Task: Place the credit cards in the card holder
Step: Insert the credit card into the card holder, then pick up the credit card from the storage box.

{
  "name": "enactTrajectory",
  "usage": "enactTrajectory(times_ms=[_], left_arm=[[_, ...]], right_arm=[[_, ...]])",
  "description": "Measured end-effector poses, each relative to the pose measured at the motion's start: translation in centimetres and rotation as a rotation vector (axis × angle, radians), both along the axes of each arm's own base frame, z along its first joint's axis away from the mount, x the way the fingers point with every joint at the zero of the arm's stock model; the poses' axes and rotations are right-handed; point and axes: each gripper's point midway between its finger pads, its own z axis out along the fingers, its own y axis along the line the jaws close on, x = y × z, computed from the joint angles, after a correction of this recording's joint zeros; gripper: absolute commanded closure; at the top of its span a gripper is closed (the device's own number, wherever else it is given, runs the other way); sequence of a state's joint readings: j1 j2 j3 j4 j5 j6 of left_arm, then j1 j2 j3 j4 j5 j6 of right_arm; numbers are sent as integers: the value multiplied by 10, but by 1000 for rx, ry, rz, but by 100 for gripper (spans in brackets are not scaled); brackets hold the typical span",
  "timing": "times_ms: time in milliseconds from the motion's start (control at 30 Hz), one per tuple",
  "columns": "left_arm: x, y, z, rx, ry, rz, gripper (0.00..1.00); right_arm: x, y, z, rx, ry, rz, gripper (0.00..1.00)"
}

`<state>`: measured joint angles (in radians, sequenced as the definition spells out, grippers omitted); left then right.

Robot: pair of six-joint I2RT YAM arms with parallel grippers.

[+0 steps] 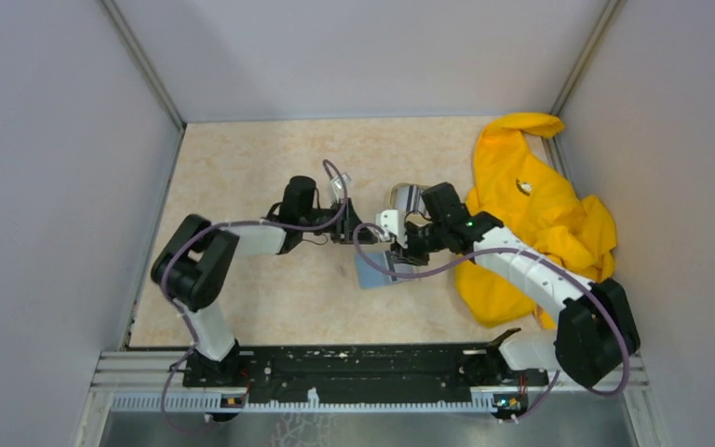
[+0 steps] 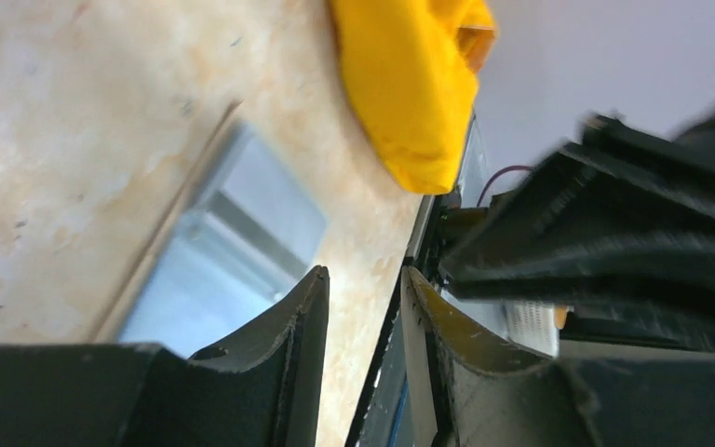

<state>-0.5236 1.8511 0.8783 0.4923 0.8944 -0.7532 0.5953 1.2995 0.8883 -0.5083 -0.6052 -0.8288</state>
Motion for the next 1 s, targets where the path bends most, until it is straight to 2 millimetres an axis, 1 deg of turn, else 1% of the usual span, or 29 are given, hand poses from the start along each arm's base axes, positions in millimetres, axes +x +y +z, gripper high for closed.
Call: enactTrajectory(times_ms=[67,133,200,233,333,400,433,467,533,600,733,800,900,1000], left_arm=[[-2,4,27,-30,-91,19,58],[-9,12,55,-60,-193,42,57],[-17,20,79,-85,-290,63,54],[-22,26,89,-96,-339,77,52],[-41,45,108,-114,-457,116,40],[-51,56,116,-116,-514,144,20],[-55,63,120,-116,-545,167,8],[-59,70,124,-115,-580,195,2],[-63,82,129,-111,-631,259,1],[-66,96,132,-105,-668,335,1],[-69,124,133,-92,-696,494,1],[-72,133,136,-98,-708,539,1],[-79,143,144,-112,-722,577,1],[-85,149,144,-108,-718,591,1]], right_arm=[[2,-7,13,56,19,-17,76],[7,-14,30,115,25,-42,72],[13,-21,48,174,16,-67,66],[14,-24,54,195,11,-76,62],[18,-35,73,253,-3,-120,52],[21,-40,81,273,-8,-156,45],[22,-42,84,282,-10,-171,42],[25,-44,87,291,-9,-193,40],[29,-48,94,310,-1,-231,34],[34,-51,102,330,6,-268,24],[44,-58,123,378,19,-336,8],[51,-62,134,402,26,-363,2],[64,-68,148,435,44,-411,2],[79,-75,153,464,95,-469,2]])
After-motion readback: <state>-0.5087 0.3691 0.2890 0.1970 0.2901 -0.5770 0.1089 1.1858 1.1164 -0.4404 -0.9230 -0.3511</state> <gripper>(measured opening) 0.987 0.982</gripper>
